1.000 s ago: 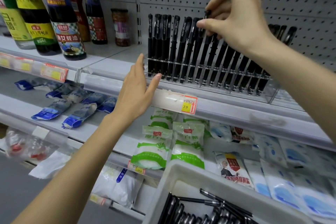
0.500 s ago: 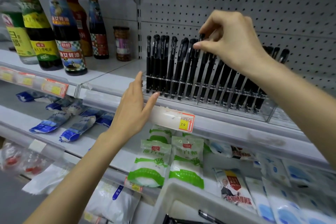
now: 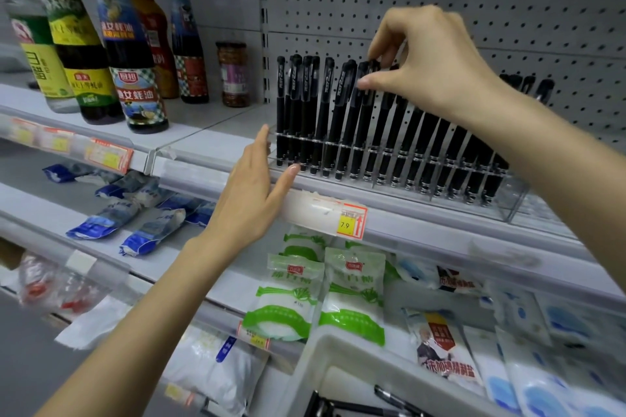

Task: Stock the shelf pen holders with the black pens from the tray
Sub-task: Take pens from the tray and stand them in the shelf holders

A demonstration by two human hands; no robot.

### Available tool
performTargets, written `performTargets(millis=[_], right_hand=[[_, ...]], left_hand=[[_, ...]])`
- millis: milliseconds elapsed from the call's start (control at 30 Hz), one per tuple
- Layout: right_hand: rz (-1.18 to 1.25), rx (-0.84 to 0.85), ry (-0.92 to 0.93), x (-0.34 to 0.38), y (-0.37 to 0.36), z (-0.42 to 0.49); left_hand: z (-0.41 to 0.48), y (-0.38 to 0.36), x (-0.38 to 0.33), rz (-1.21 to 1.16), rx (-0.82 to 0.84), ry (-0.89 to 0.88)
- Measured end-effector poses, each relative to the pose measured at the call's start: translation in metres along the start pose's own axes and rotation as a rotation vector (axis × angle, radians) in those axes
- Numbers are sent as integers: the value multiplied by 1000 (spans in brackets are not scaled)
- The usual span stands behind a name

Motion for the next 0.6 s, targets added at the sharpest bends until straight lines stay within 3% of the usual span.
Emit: performTargets(millis=[100,467,600], right_hand=[[-3,45,-6,-3,-2,0],[50,-92,-30,-9,10,-26],[34,-84,26,4,13,-58]], left_hand=[[0,0,1,-3,6,2],[-1,4,-2,2,28,14],[-22,20,-25,25,-56,-72]])
Point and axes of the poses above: each hand's wrist, its own z-axis towards the middle knuckle, its own y-axis out of the back of the hand, x = y × z, the point moved 6 cm from there along z, towards the middle knuckle, and after that the axes turned 2 degrees about -y, right-handed, at the moved point
